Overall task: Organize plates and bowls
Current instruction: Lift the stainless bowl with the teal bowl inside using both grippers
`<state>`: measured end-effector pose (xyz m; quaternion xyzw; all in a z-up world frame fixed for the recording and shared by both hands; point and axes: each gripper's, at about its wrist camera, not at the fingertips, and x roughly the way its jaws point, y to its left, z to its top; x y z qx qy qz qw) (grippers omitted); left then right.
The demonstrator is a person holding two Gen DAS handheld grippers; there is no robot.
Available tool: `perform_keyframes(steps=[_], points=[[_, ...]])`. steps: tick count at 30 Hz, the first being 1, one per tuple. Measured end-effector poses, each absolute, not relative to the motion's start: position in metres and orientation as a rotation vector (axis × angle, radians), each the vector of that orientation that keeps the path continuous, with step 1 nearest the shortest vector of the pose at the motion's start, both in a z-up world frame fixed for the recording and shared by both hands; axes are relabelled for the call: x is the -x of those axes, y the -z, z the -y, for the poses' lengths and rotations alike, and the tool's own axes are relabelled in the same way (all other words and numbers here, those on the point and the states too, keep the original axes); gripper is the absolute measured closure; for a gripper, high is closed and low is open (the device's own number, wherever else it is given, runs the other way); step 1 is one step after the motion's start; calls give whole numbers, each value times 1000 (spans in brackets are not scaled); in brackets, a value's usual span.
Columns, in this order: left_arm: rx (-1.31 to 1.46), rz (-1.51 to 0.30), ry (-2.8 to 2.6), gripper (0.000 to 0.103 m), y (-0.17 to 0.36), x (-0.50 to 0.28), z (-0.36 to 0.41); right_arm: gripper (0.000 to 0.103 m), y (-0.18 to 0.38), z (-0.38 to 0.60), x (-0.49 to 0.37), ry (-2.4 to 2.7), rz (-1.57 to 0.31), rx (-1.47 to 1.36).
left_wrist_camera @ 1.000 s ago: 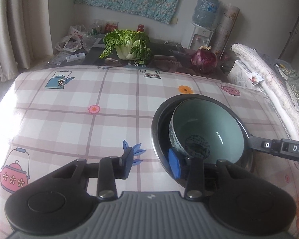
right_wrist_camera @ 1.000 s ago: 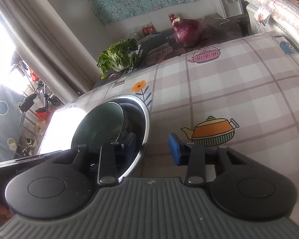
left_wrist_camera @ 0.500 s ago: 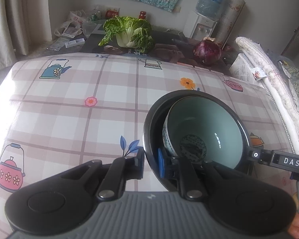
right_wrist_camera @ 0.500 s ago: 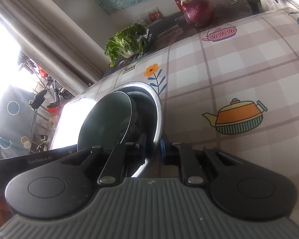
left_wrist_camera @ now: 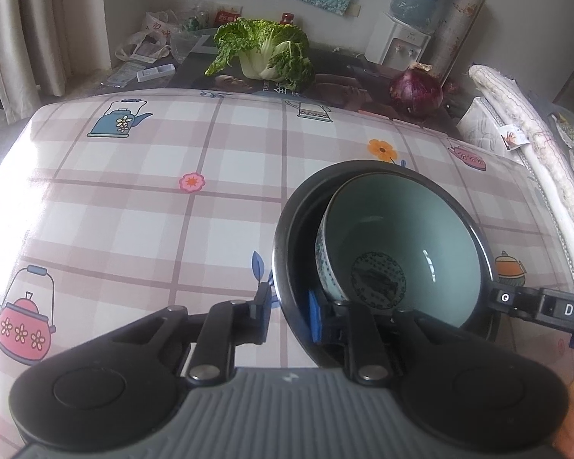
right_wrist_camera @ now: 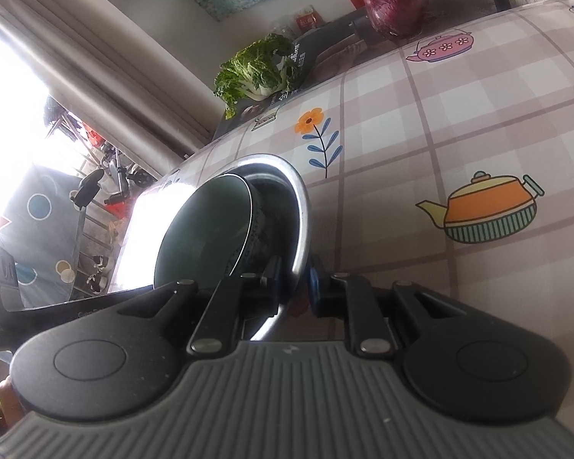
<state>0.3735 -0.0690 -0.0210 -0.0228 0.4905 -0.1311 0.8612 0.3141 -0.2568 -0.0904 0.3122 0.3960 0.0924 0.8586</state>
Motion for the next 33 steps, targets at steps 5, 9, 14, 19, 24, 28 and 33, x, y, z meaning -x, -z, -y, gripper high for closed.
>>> perform_keyframes(steps=[5, 9, 14, 19, 24, 28, 33], points=[[44, -1023, 259, 87, 17, -369, 72, 88, 90, 256, -315, -190, -834, -655], [25, -1013, 254, 86, 15, -367, 73, 88, 89, 255, -315, -189, -830, -642], [3, -1024, 243, 86, 20, -371, 78, 88, 92, 257, -315, -197, -826, -655], [-10, -1013, 230, 86, 22, -373, 82, 88, 92, 258, -318, -197, -825, -659], [-48, -986, 226, 85, 23, -372, 87, 88, 91, 256, -317, -196, -824, -644], [-66, -979, 216, 85, 23, -374, 90, 88, 92, 257, -319, -190, -821, -657], [-63, -972, 210, 85, 22, -373, 90, 87, 91, 255, -320, -184, -825, -653]])
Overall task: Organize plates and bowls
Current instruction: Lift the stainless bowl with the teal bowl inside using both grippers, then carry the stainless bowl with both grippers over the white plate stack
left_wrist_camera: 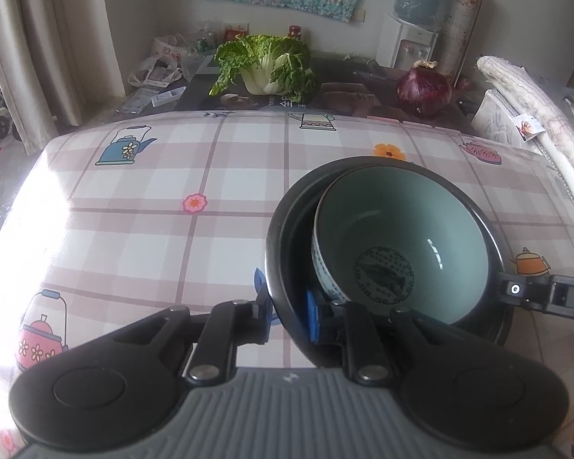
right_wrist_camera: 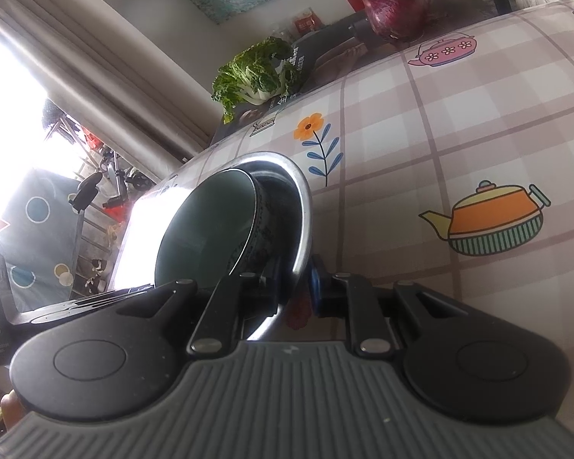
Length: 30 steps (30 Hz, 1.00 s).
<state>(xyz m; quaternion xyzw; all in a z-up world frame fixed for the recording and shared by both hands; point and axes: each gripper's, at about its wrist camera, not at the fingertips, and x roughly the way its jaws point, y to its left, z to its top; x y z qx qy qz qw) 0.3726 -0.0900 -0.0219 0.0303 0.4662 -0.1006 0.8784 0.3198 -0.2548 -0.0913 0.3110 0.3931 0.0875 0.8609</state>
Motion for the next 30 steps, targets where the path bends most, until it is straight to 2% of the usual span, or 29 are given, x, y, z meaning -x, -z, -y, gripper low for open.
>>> perform_keyframes(steps=[23, 30], points=[[-85, -936, 213, 83, 14, -365, 94, 87, 85, 254, -316, -192, -801, -600], [-10, -974, 243, 82, 21, -378, 83, 88, 88, 258, -320, -184, -793, -613]])
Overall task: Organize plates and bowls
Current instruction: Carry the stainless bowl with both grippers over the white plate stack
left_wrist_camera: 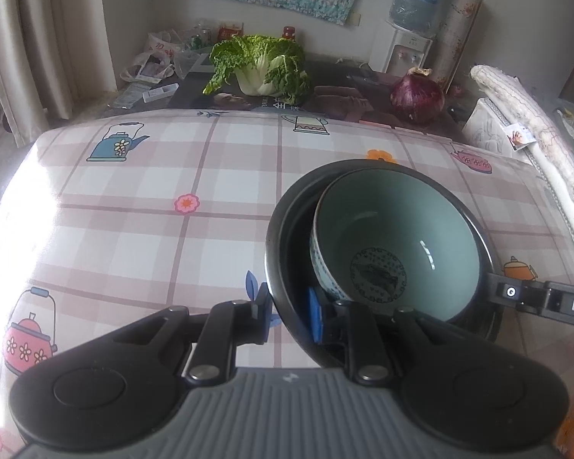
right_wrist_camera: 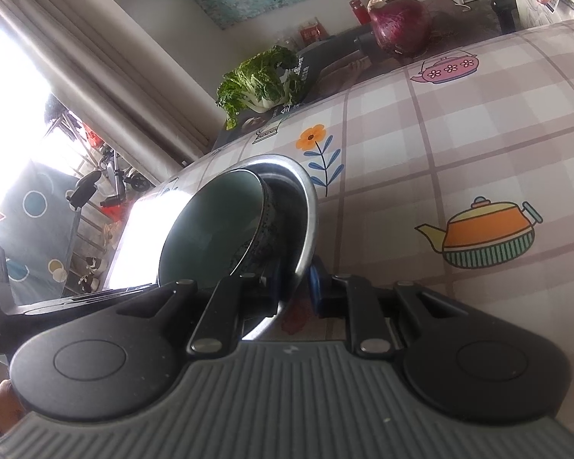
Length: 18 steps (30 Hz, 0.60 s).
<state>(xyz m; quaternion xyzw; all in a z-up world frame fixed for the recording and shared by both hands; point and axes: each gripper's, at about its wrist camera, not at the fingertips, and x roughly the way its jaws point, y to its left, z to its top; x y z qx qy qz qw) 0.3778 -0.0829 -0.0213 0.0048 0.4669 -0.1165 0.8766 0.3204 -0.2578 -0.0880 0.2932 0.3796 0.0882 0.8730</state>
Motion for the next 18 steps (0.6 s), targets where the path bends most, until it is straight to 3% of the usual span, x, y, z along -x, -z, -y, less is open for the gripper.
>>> perform_keyframes(steps=[8, 18], points=[[-1, -989, 250, 88, 25, -388, 82, 88, 92, 258, -326, -179, -789, -630], [-11, -970, 235, 86, 20, -382, 86, 88, 88, 257, -323, -176, -786, -620]])
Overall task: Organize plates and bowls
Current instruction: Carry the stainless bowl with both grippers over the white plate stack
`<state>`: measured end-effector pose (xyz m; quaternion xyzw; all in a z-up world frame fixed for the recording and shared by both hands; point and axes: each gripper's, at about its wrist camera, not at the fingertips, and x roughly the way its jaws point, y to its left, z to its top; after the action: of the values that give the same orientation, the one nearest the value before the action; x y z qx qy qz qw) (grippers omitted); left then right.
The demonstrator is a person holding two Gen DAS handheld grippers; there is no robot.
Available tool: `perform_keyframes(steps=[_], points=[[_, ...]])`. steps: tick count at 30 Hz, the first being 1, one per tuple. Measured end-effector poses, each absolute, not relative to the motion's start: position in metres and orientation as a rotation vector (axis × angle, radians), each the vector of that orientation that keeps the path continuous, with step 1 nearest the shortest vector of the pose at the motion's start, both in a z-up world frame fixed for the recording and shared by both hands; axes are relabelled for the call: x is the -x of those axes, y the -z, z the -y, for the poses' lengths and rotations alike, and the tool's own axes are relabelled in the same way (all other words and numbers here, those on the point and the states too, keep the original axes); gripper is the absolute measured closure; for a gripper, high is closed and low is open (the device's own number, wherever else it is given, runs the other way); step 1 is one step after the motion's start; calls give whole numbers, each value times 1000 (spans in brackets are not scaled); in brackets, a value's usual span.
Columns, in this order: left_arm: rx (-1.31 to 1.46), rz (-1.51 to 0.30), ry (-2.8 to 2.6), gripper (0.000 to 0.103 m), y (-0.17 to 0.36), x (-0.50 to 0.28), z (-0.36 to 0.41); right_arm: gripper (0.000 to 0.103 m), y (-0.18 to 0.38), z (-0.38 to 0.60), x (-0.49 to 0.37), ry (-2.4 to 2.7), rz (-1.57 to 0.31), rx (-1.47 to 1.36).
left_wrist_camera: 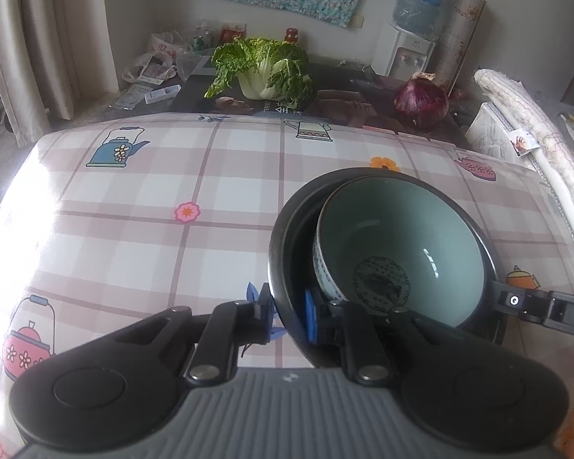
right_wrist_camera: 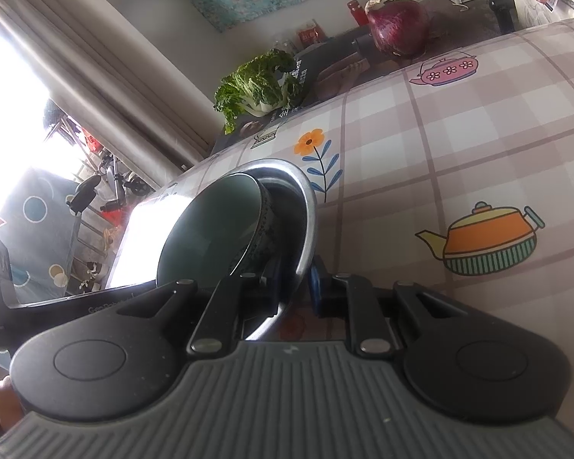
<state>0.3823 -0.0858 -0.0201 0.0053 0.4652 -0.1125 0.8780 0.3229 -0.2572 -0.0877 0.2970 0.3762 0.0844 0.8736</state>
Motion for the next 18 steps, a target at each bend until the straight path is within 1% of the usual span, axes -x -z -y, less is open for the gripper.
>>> perform_keyframes(steps=[18], points=[[-15, -936, 231, 85, 12, -378, 87, 87, 82, 257, -320, -174, -769, -598]])
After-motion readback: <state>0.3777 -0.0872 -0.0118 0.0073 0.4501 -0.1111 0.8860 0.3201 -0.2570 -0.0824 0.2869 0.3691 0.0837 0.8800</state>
